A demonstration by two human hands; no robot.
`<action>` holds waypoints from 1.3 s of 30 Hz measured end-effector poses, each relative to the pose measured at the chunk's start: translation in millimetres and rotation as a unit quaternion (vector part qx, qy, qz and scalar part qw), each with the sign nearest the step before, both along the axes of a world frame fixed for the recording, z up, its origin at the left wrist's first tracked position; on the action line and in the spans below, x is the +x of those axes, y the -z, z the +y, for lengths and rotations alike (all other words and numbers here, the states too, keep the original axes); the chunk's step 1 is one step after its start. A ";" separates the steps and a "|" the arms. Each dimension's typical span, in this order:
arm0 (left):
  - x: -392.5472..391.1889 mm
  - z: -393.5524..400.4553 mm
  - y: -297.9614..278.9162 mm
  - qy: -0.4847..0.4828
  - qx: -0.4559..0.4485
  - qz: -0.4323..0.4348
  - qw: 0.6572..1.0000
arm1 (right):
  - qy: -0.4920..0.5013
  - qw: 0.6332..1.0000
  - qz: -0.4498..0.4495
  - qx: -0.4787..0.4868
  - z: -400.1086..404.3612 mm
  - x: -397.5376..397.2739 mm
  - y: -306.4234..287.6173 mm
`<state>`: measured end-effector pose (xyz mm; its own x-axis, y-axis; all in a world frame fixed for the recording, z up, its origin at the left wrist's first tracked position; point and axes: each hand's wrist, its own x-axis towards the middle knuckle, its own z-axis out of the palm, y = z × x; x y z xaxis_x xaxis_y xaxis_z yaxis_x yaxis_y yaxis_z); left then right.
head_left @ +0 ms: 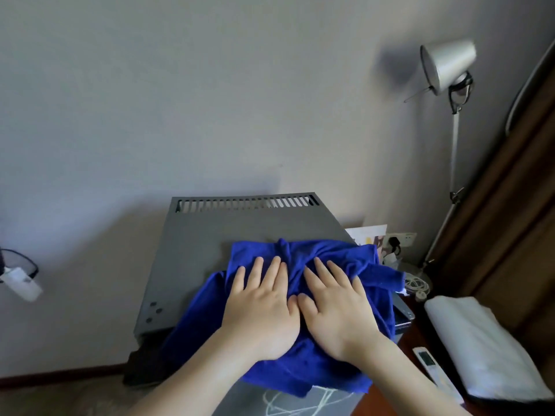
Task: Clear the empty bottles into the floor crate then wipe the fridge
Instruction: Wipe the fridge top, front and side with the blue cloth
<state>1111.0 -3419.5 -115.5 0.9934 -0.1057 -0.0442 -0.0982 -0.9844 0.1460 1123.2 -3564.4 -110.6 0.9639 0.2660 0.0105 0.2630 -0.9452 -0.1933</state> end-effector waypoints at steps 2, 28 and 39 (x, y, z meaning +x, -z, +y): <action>-24.7 10.4 7.2 0.001 0.010 -0.026 1.000 | -0.006 1.000 -0.004 -0.004 9.6 -23.4 2.8; 193.1 171.0 3.3 -0.131 -0.026 0.023 0.991 | -0.097 0.995 0.019 -0.016 178.0 220.5 4.6; 208.5 166.5 -1.2 -0.156 -0.020 0.040 0.987 | -0.100 0.995 0.015 -0.015 182.2 244.5 3.0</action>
